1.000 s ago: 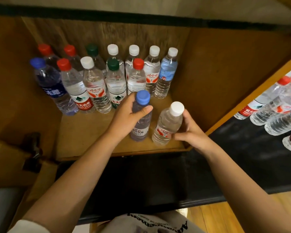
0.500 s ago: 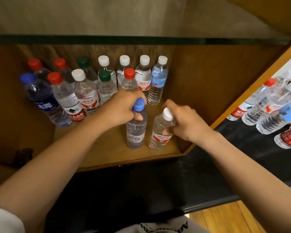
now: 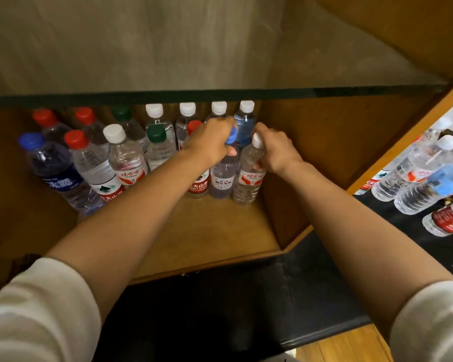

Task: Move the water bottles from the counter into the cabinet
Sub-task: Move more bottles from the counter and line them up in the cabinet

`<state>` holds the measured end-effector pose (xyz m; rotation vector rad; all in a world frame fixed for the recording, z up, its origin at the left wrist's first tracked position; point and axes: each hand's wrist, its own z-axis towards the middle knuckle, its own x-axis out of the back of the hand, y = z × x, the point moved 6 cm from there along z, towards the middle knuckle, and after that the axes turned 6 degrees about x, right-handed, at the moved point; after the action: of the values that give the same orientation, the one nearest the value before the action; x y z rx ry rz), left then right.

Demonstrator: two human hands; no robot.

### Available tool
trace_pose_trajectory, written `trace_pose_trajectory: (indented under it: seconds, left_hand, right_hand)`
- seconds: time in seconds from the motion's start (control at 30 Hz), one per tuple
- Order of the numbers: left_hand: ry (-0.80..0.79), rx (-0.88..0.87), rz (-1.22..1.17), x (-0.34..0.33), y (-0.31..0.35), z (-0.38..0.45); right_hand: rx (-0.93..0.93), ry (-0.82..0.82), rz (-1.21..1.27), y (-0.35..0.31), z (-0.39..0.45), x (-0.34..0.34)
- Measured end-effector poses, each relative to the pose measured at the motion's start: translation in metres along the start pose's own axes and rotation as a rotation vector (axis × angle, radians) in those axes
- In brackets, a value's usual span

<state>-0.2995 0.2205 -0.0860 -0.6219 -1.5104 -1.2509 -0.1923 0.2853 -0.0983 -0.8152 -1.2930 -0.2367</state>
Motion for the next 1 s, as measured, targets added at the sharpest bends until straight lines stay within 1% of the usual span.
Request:
trace_pose_trajectory:
  seconds: [0.13,0.27,0.37,0.47,0.63,0.83,1.0]
  left_hand:
    - [-0.012,0.034,0.054,0.003,0.001,0.018]
    - [-0.019,0.032,0.111,0.005,0.003,0.023]
    - [0.005,0.021,0.171,0.008,0.005,0.026]
    - [0.014,0.035,0.179,0.011,0.004,0.028]
    - [-0.01,-0.013,0.284,0.011,0.006,0.025]
    - [0.004,-0.014,0.268,0.012,0.005,0.022]
    - [0.041,-0.021,0.288,0.01,0.006,0.022]
  right_hand:
    - [-0.03,0.01,0.006,0.007,0.02,-0.004]
    - [-0.057,-0.003,-0.007,0.008,0.033,-0.005]
    - [-0.057,-0.02,-0.011,0.009,0.039,-0.003]
    - [-0.045,-0.009,-0.052,0.009,0.044,0.0]
    - [-0.042,-0.02,-0.051,0.008,0.049,-0.003]
    - [-0.075,-0.056,-0.052,0.008,0.051,-0.006]
    - [-0.039,-0.068,-0.089,0.003,0.045,-0.004]
